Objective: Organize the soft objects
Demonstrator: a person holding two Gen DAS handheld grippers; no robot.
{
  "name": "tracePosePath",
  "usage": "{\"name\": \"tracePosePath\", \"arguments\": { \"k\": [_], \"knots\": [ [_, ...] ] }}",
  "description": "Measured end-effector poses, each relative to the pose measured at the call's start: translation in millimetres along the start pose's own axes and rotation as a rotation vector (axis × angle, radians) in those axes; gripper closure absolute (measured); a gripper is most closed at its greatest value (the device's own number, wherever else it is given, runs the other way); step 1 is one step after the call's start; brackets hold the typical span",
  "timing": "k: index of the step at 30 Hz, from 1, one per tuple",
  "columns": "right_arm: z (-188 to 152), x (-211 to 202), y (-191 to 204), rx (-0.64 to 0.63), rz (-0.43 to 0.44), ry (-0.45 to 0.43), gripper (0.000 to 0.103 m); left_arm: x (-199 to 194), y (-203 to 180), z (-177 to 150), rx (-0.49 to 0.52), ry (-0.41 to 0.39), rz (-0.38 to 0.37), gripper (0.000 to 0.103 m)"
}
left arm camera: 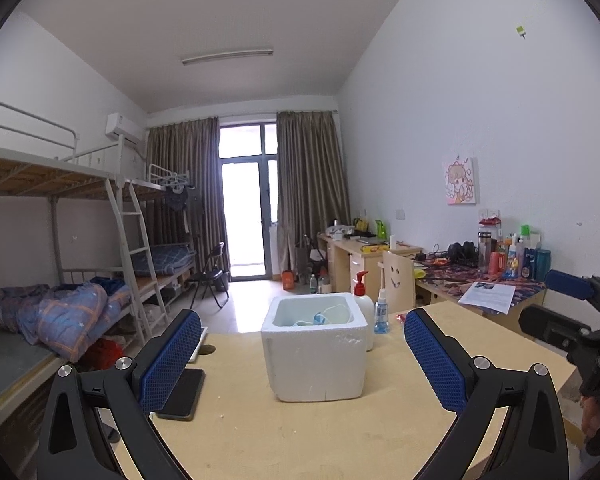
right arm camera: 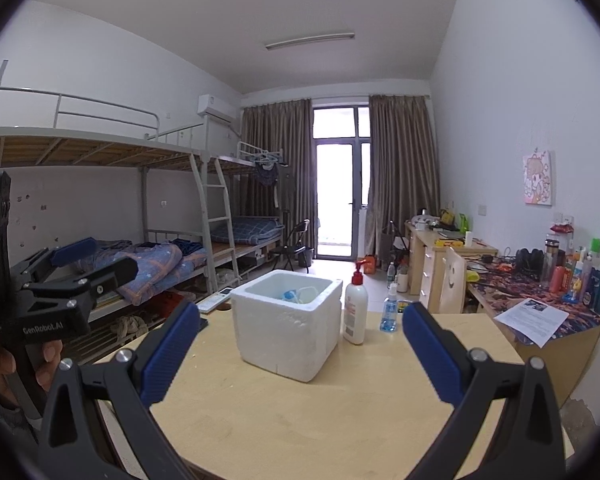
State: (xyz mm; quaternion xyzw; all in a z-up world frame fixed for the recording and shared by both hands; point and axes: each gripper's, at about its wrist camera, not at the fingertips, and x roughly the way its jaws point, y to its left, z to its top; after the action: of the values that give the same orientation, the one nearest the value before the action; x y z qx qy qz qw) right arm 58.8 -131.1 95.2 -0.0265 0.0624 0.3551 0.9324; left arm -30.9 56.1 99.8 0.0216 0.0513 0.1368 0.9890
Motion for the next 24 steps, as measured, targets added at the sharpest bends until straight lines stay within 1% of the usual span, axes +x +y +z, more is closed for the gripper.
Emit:
{"name": "tracePosePath", "arguments": {
  "k": [9,13,17,24],
  "knots": [
    [-15,-5,15,-0.019,0.058,0.001,0.001,-13,0,-18,0.000,0.011,0.006,0.001],
    [-21,-3,18,-0.025,0.074,0.002,0.001,-17,0,-25,0.015,0.002,0.000,0.001],
    [-21,2,17,-0.026,0.059,0.003,0.001,-16,2,-31,0.015,-0.018,0.024,0.001],
    [-34,7,13,-0.001,0.035,0.021,0.001,-6,0,-51,0.000,0.006,0.018,0.001]
  ]
}}
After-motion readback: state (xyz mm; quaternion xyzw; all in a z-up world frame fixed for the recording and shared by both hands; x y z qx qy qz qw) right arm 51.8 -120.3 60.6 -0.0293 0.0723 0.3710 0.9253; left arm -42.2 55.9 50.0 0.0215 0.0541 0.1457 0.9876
